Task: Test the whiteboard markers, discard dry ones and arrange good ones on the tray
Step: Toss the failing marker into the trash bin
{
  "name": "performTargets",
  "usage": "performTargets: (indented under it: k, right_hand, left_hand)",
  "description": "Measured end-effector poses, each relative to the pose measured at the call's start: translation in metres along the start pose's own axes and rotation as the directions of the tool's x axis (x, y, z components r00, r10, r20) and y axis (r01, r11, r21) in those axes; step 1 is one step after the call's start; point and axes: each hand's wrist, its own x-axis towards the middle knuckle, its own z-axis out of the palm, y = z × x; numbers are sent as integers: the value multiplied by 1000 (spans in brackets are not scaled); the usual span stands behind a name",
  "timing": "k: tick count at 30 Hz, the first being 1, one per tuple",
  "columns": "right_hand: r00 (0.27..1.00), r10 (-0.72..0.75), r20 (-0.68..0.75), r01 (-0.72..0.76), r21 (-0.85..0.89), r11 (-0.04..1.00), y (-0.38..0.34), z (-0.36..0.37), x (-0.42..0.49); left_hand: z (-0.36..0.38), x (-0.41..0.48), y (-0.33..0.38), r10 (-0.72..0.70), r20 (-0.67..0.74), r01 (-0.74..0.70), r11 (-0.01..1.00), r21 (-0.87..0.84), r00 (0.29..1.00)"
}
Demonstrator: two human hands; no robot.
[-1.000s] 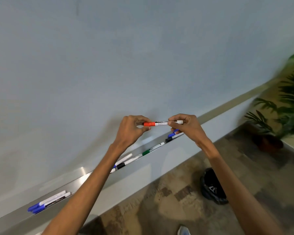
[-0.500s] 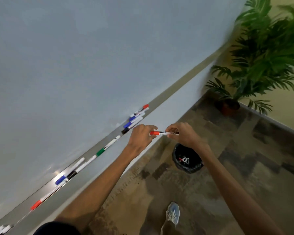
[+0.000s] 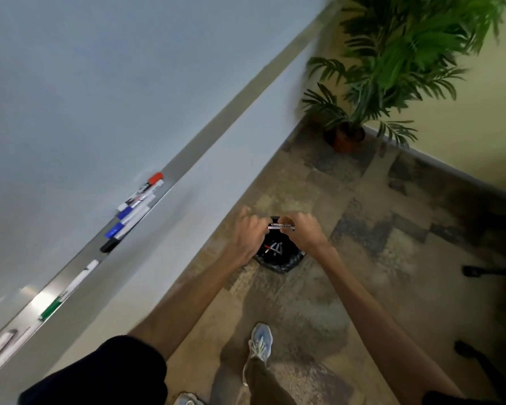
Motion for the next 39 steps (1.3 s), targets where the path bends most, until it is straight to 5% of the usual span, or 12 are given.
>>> performTargets:
  k: [8,18,31,39]
  right_hand:
    - [994,101,-32,-99,47,994,58,19,47]
    - [989,132,-66,-128,66,990,69,26,54]
    - [995,3,-98,9,116,993,-37,24,37]
    - [978,-130,-162,160,185,970,-154,46,4]
  left_hand:
    - [41,61,12,18,55,-11,992,-129,998]
    - [48,69,20,-115,107,138,959,-249,988]
    - [-32,-1,-14,-261,-128,205,917,-342,957]
    - [-77,-100,-82,-439,-259,337,871,-356,860]
